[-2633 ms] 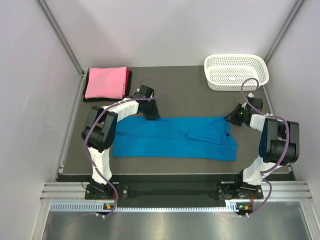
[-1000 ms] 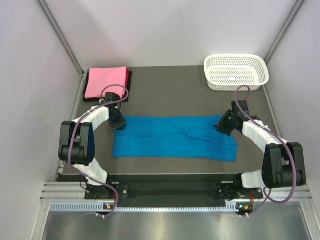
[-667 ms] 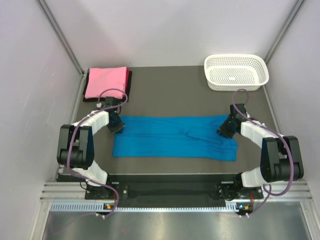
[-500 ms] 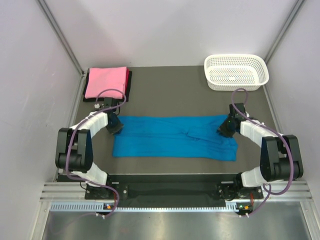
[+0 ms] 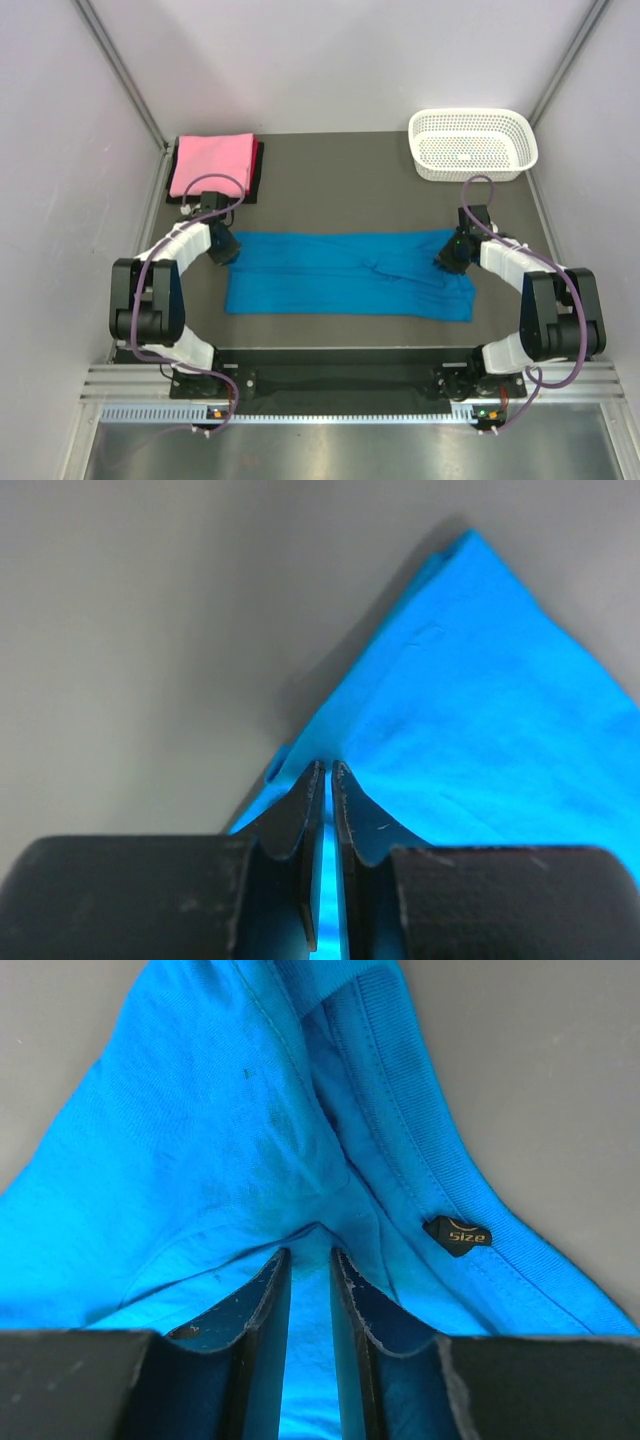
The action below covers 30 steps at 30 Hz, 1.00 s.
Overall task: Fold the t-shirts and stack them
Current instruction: Fold the tshirt
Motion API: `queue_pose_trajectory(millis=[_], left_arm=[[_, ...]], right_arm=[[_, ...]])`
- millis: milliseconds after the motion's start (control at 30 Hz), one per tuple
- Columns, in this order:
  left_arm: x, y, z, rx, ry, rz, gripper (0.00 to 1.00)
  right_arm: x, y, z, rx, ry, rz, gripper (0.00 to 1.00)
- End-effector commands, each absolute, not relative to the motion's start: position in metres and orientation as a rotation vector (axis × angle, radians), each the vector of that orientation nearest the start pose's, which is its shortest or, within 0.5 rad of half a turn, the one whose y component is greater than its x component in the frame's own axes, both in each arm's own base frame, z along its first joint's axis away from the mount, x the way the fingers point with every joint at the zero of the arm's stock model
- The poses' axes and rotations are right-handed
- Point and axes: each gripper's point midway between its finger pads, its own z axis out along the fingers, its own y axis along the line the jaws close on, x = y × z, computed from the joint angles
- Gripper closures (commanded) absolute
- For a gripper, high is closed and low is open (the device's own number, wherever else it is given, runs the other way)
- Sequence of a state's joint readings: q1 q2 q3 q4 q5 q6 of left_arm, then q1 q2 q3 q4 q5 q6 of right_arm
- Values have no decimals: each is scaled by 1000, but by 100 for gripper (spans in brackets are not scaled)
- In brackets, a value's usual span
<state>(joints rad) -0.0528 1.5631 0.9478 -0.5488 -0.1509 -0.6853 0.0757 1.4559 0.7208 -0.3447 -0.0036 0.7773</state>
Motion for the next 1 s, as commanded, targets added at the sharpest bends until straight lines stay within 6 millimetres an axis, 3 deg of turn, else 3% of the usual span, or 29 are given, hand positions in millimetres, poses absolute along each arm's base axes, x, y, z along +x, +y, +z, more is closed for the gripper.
queue_pose_trajectory(millis=[0,100,233,333,467,500,567,700,800,900,967], left_arm=[[317,-13,27,-921,2576,10,88],[304,-13,13,-931,2608,24,88],[295,-15,12,-942,2624,17,87],[308,-15,42,-895,2577,-8,81],[353,-24,112,-757,2434,-139,70],[364,-37,128,-701,2419,-230,70],[371,-45,135,-668,2418,-268,70],[379,-68,123,-616,2454,-411,69],[383,-88,95,-591,2525,-542,70],[383,-88,73,-627,2573,-529,71],[381,-76,57,-680,2598,-423,71]], right_arm=[[312,34,19,901,2476,163,76],[316,37,18,882,2457,196,76],[322,38,19,860,2443,206,74],[328,37,27,838,2449,195,73],[333,35,49,850,2423,184,72],[334,33,57,886,2404,178,72],[337,35,63,917,2383,202,71],[345,38,61,1008,2370,214,69],[350,40,57,1073,2368,210,68],[354,43,52,1139,2345,211,68],[355,43,50,1176,2330,196,68]])
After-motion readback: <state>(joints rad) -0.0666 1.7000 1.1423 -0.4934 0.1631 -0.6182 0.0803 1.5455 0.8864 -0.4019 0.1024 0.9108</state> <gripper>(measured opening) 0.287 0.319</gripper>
